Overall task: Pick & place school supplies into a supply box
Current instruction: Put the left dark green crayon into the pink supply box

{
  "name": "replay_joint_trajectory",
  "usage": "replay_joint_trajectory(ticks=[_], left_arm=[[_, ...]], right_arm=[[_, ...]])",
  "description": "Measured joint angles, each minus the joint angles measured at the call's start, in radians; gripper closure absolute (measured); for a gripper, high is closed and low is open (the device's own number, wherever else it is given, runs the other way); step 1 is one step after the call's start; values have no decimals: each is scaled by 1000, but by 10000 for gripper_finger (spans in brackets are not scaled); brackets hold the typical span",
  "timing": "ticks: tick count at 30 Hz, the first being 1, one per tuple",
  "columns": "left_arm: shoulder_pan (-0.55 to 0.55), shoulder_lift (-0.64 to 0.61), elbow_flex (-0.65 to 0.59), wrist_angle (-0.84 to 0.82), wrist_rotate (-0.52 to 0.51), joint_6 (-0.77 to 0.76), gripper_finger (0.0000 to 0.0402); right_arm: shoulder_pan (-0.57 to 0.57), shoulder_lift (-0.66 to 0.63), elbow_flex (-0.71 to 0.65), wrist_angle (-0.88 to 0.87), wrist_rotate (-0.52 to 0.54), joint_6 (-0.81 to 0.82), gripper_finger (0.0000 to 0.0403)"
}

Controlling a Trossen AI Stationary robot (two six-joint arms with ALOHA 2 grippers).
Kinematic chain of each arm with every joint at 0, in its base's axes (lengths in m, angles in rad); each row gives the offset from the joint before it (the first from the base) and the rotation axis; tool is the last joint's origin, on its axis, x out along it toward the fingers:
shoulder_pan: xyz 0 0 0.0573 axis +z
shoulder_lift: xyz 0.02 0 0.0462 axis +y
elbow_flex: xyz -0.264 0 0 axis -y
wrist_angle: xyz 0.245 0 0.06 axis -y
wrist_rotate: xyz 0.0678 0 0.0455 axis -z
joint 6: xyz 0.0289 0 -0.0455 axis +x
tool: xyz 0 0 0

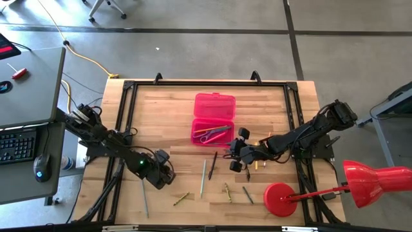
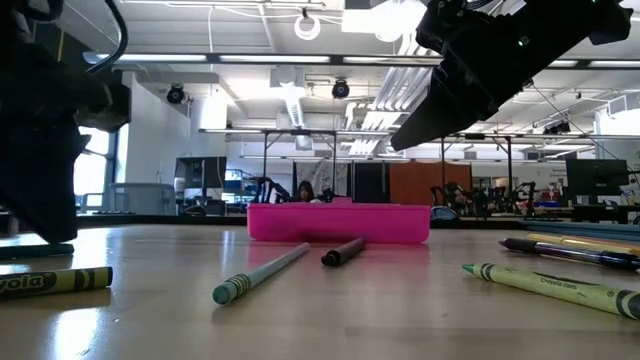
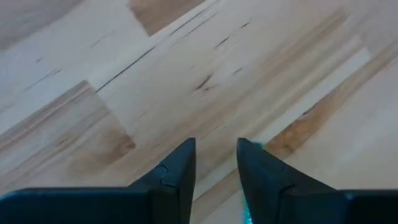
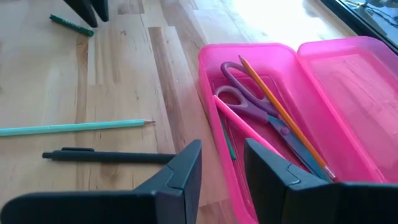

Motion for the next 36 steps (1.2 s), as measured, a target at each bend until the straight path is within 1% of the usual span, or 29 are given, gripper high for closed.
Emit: replay_joint_trajectory(ticks=[2,7,9,14,26,30,36], left_arm=[[0,0,21,3,4,28,268],[-1,0,70,5,88,128,290],[0,0,74,5,104,134,294],[0,0,73,-25,113,133,295],[0,0,55,-10,118,159,296],[0,1,54,-3,144,173,296],[0,54,55,22,166,185,296]], right_arm=[[0,0,0,3,0,3,304],[0,0,0,3,0,4,304],[0,0,0,5,0,5,304],[0,0,0,11,0,5,304],[0,0,0,10,0,-1,304],[0,0,0,10,0,-2,304],[0,0,0,10,0,-2,304]])
